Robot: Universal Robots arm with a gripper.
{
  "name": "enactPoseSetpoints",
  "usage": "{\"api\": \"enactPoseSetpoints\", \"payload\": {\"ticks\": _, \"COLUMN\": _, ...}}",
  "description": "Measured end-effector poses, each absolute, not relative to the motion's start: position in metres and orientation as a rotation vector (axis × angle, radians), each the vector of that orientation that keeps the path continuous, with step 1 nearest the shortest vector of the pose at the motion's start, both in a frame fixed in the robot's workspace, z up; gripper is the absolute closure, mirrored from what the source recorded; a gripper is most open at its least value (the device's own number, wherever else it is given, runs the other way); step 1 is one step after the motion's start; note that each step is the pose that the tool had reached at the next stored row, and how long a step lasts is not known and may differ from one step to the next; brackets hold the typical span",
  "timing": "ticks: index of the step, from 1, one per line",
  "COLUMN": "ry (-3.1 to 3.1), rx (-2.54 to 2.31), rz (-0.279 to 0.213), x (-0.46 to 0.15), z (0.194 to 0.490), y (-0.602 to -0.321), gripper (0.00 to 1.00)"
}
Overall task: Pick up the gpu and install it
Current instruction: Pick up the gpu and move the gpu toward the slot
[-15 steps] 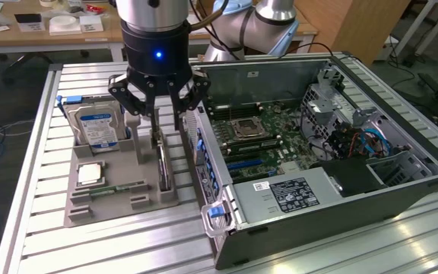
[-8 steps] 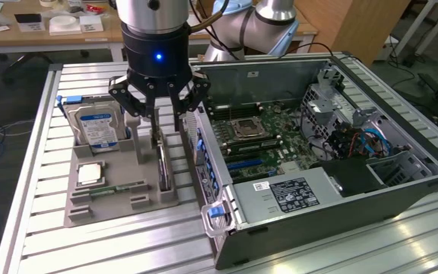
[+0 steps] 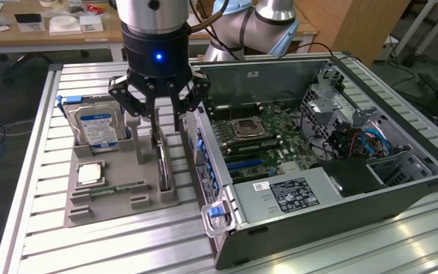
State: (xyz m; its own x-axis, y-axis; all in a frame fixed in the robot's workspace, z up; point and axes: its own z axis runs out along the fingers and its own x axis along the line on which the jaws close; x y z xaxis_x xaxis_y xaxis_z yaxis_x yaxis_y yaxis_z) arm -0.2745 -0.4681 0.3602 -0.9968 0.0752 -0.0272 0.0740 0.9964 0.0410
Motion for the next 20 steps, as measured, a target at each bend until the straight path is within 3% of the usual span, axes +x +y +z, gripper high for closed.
{"api": "enactPoseSetpoints", "payload": {"ticks": 20, "ry": 3.110, "rx": 0.116, "rz": 0.062, "x": -0.275, "z": 0.346, "y": -0.468, "gripper": 0.58}}
